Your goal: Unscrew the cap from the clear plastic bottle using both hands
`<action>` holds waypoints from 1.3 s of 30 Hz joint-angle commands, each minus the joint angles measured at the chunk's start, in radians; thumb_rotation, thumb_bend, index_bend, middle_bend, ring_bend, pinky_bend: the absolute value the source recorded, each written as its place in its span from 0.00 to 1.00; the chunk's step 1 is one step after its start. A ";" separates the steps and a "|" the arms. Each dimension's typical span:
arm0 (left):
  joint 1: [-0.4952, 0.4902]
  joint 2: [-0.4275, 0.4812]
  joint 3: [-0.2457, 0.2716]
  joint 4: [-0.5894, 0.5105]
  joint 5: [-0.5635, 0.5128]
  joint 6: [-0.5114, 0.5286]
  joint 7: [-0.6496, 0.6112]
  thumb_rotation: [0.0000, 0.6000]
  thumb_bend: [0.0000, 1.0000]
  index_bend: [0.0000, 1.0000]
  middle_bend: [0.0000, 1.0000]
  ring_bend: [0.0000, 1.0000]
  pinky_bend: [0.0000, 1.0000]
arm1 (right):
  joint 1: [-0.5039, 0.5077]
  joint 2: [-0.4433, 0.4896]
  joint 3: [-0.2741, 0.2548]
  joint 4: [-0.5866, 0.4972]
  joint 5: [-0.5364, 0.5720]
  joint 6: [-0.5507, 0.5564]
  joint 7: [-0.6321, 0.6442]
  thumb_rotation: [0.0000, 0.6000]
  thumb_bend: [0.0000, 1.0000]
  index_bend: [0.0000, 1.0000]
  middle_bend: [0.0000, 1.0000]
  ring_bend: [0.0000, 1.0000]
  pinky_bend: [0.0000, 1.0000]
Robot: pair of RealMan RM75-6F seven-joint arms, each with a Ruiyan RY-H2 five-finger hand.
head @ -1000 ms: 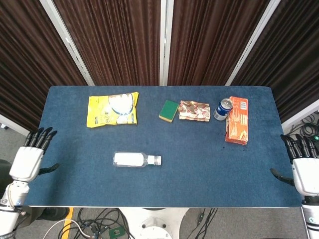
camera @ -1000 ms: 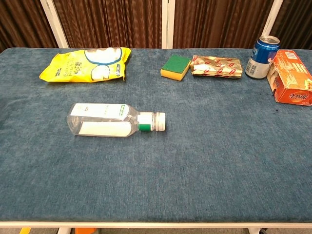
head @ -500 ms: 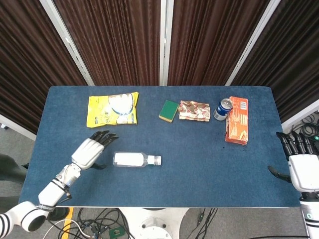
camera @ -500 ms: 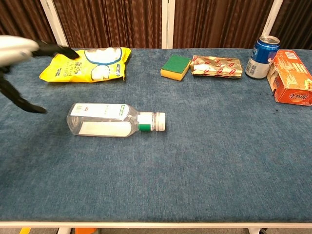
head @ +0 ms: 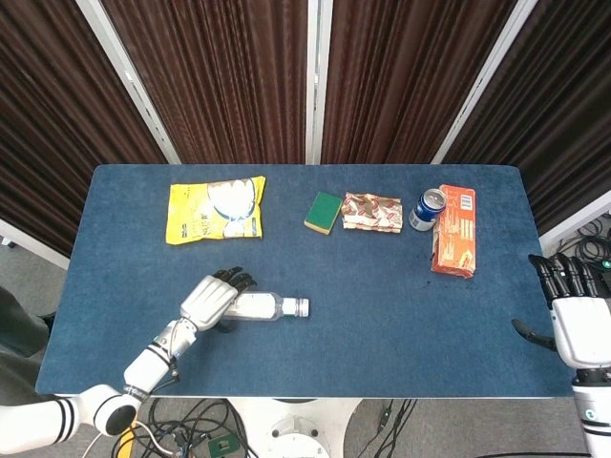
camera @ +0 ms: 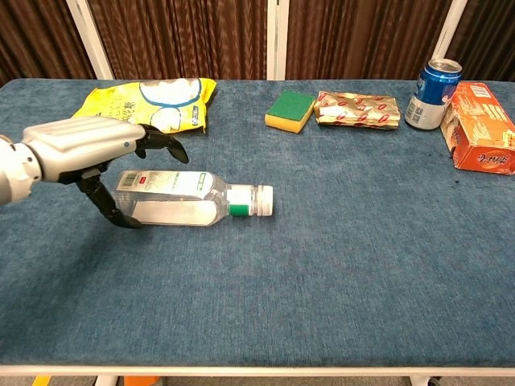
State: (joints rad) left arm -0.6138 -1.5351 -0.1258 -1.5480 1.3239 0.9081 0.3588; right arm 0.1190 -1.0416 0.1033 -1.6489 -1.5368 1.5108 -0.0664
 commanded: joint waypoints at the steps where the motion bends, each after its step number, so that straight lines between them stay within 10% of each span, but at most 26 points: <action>1: -0.019 -0.036 -0.018 0.026 -0.061 -0.005 0.031 1.00 0.04 0.24 0.22 0.15 0.30 | -0.003 0.000 0.000 0.004 0.000 0.005 0.006 1.00 0.05 0.05 0.13 0.00 0.00; 11: -0.035 -0.052 -0.015 0.043 -0.077 -0.011 -0.046 1.00 0.26 0.39 0.39 0.35 0.56 | -0.004 -0.017 0.008 0.022 -0.005 0.026 0.030 1.00 0.06 0.06 0.16 0.00 0.00; 18: 0.005 -0.043 -0.005 0.116 0.114 0.093 -0.472 1.00 0.35 0.49 0.48 0.42 0.61 | 0.037 -0.012 0.029 -0.006 -0.060 0.027 0.093 1.00 0.14 0.18 0.28 0.11 0.07; 24: 0.007 -0.111 0.034 0.284 0.321 0.288 -0.811 1.00 0.35 0.49 0.49 0.42 0.60 | 0.139 0.090 0.035 -0.169 -0.082 -0.138 0.215 1.00 0.16 0.12 0.18 0.08 0.08; 39: -0.027 -0.212 0.026 0.401 0.365 0.415 -0.847 1.00 0.35 0.49 0.49 0.42 0.56 | 0.455 0.086 0.120 -0.321 0.002 -0.535 0.223 1.00 0.12 0.24 0.07 0.00 0.00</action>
State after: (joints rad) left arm -0.6400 -1.7456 -0.0978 -1.1456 1.6910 1.3220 -0.4900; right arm 0.5460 -0.9444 0.2070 -1.9553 -1.5604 1.0082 0.1674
